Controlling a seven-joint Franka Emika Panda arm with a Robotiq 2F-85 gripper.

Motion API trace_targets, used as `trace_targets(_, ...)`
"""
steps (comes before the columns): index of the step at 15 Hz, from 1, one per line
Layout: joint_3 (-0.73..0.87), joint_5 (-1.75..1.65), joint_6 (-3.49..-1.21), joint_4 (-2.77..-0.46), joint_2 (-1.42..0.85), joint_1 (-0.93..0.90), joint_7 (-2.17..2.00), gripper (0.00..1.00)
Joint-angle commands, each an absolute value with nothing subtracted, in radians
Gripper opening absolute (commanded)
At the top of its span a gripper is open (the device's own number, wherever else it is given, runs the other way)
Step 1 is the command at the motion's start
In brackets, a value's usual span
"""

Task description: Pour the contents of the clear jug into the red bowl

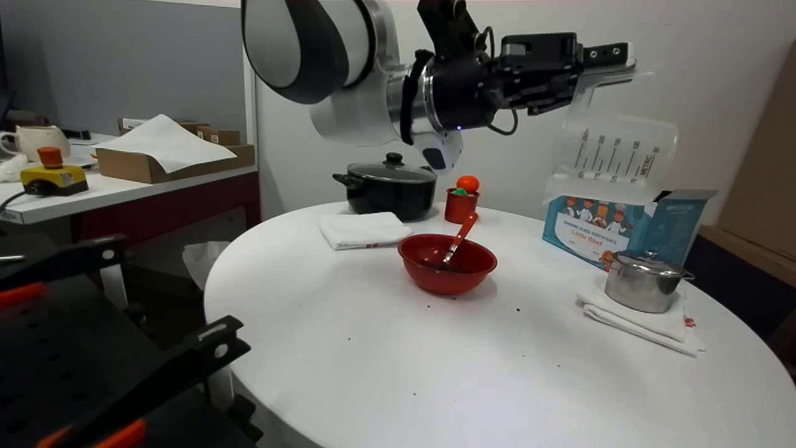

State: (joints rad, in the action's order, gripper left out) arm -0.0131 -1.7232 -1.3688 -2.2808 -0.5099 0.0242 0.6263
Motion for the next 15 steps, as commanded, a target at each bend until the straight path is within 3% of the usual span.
trace_targets(1, -0.015, -1.620, -1.430, -2.275, -0.450, 0.065, 0.786, 0.12)
trace_targets(8, -0.006, -1.456, -1.607, -2.267, -0.353, 0.148, 1.087, 0.12)
trace_targets(15, 0.014, -1.098, -1.578, -2.148, -0.259, 0.180, 1.348, 0.11)
